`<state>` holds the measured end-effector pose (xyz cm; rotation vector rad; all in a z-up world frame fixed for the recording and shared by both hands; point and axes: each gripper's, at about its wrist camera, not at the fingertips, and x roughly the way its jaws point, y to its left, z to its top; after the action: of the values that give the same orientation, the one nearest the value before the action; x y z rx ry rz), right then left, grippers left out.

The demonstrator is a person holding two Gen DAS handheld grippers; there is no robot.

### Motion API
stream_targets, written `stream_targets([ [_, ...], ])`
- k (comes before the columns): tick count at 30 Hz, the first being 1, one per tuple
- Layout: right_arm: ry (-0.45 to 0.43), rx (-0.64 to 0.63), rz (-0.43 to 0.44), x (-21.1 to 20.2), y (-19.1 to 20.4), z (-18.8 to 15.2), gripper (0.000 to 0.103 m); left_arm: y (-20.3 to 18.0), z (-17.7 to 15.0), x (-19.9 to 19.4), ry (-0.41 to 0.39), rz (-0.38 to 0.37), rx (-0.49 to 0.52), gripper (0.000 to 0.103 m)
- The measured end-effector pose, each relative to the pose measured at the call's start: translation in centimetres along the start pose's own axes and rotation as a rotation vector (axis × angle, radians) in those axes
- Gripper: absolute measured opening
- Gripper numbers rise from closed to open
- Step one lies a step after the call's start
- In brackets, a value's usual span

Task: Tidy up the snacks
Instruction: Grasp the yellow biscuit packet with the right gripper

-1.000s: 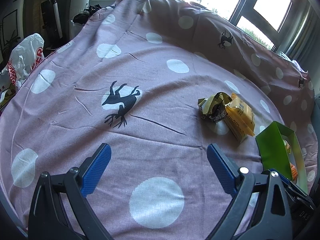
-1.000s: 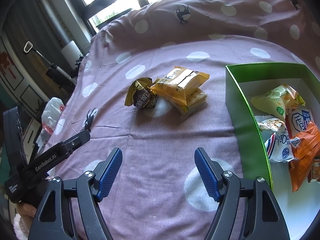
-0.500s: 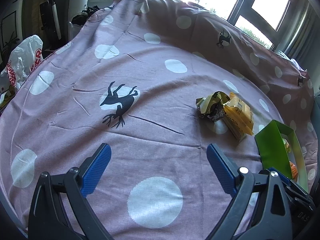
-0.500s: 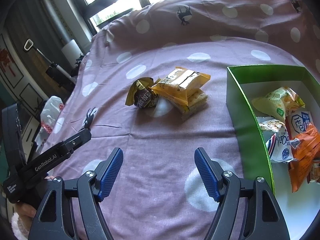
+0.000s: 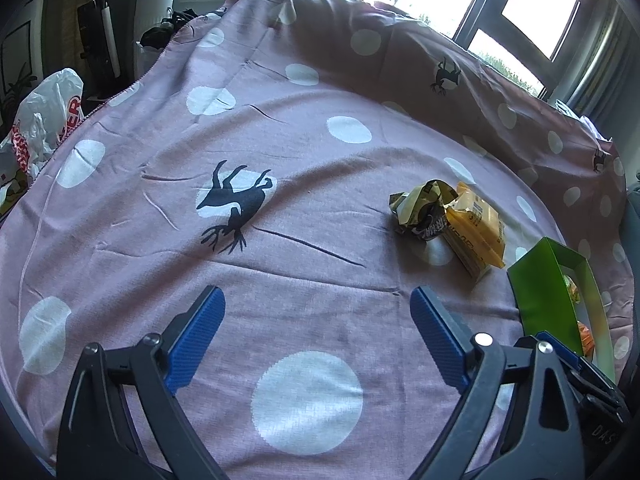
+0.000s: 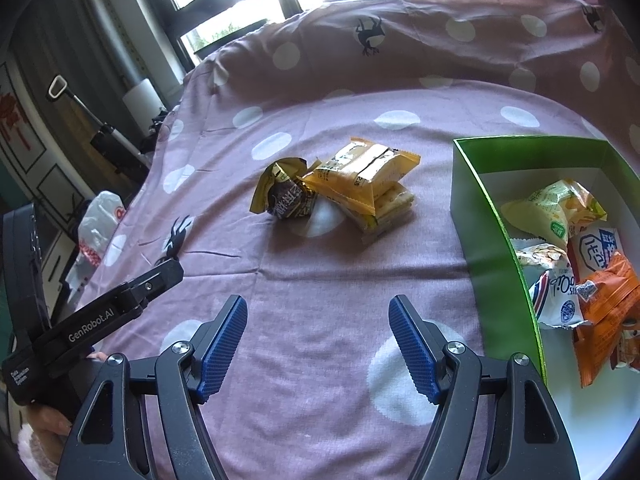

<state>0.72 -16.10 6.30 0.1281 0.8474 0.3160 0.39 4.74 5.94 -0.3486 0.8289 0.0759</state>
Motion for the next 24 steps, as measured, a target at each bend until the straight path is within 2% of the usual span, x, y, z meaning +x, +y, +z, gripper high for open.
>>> stream_targets([
  [4, -0.002, -0.002, -0.002, 0.0, 0.0, 0.0, 0.074, -0.2, -0.1, 0.1, 0.006, -0.002, 0.01, 0.088],
  [12, 0.017, 0.001, -0.015, 0.3, 0.1, 0.6, 0.073, 0.1, 0.1, 0.2, 0.026, -0.013, 0.003, 0.064],
  [15, 0.035, 0.012, -0.007, 0.5, 0.2, 2.1, 0.073, 0.6, 0.4, 0.4, 0.041, -0.026, -0.015, 0.055],
  [19, 0.046, 0.013, -0.024, 1.5, 0.7, 5.5, 0.073, 1.1, 0.8, 0.5, 0.051, -0.043, -0.041, 0.052],
  [20, 0.054, -0.003, -0.04, 2.0, 0.9, 6.5, 0.073, 1.3, 0.9, 0.5, 0.053, -0.048, -0.052, 0.052],
  [22, 0.074, -0.012, -0.117, 3.3, 1.0, 8.5, 0.073, 1.7, 1.1, 0.5, 0.058, -0.062, -0.073, 0.052],
  [24, 0.13, -0.037, -0.215, 5.4, 1.2, 10.7, 0.073, 2.0, 1.2, 0.5, 0.067, -0.079, -0.087, 0.052],
])
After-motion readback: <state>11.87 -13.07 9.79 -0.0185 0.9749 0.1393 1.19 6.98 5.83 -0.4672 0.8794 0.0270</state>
